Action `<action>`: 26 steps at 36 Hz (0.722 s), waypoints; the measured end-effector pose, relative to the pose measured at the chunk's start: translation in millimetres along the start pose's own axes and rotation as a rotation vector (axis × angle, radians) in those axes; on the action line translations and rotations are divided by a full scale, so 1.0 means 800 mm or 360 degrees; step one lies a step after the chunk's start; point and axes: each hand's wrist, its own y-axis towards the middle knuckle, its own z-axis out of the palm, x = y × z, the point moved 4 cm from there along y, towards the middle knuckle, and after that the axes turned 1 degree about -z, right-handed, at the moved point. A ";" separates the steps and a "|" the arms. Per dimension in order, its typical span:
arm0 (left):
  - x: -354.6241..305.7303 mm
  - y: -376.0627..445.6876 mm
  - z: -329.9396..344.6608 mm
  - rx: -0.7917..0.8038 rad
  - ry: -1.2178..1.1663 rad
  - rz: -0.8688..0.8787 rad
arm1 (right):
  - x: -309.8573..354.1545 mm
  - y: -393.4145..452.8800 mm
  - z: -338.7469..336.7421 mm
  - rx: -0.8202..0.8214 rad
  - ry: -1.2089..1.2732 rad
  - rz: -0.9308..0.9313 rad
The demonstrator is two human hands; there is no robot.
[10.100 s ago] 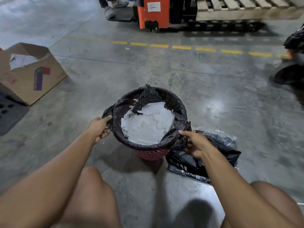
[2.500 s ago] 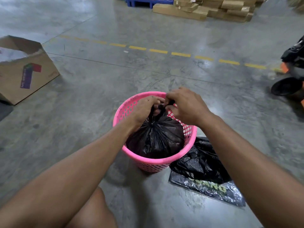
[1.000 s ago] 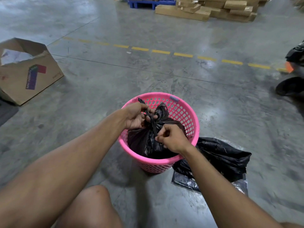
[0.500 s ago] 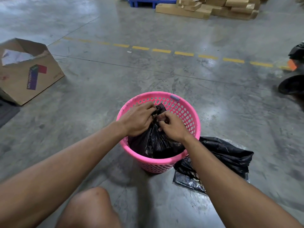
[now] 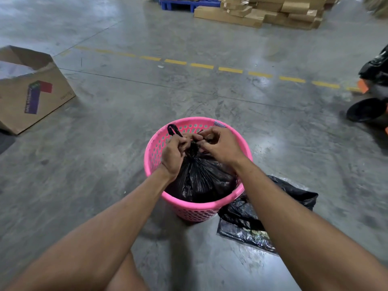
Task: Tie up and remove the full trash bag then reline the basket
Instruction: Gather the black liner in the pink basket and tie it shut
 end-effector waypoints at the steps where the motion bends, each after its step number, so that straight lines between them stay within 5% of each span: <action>1: -0.002 0.002 -0.001 -0.0004 0.0114 0.0019 | 0.001 0.002 -0.006 -0.0056 -0.0172 -0.0050; 12: 0.001 0.006 -0.060 0.0082 0.1390 -0.0306 | -0.026 -0.002 -0.046 0.0046 -0.1077 -0.0018; 16: -0.005 0.001 -0.057 0.0003 0.1149 -0.0385 | -0.039 -0.018 -0.050 0.0088 -0.1116 -0.0048; 19: -0.028 0.004 -0.052 -0.0241 0.1045 0.0053 | -0.034 -0.030 -0.062 -0.0119 -0.1032 -0.0207; 23: -0.044 -0.003 -0.034 -0.0263 0.1746 0.0577 | -0.039 -0.057 -0.091 -0.0740 -0.0986 -0.0053; 26: -0.016 -0.001 -0.014 0.0072 0.2383 0.0318 | -0.056 -0.076 -0.094 -0.0892 -0.0932 0.0312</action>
